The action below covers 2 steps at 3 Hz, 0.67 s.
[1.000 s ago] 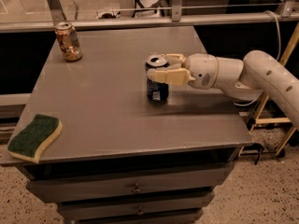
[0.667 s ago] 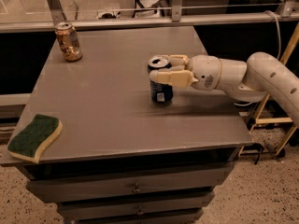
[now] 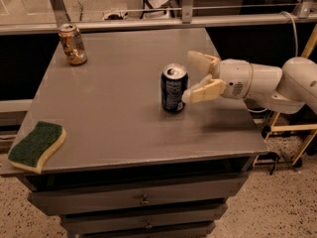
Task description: Place pepsi can upright
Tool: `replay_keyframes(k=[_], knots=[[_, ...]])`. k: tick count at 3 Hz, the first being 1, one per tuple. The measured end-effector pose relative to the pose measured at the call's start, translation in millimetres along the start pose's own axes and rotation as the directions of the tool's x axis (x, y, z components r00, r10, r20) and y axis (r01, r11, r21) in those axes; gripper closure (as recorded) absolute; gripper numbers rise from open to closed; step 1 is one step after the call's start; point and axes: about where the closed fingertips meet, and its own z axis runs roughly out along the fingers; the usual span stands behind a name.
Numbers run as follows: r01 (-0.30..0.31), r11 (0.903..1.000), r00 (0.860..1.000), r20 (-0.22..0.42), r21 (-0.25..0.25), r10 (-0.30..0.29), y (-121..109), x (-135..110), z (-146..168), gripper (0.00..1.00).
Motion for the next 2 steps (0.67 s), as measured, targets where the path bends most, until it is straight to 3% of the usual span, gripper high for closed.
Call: replay_keyframes(k=[1, 2], knots=[[0.023, 0.9977, 0.991, -0.135, 0.064, -0.014, 7, -1, -15, 0.00], [0.094, 0.9902, 0.956, -0.287, 0.104, -0.060, 17, -9, -27, 0.00]])
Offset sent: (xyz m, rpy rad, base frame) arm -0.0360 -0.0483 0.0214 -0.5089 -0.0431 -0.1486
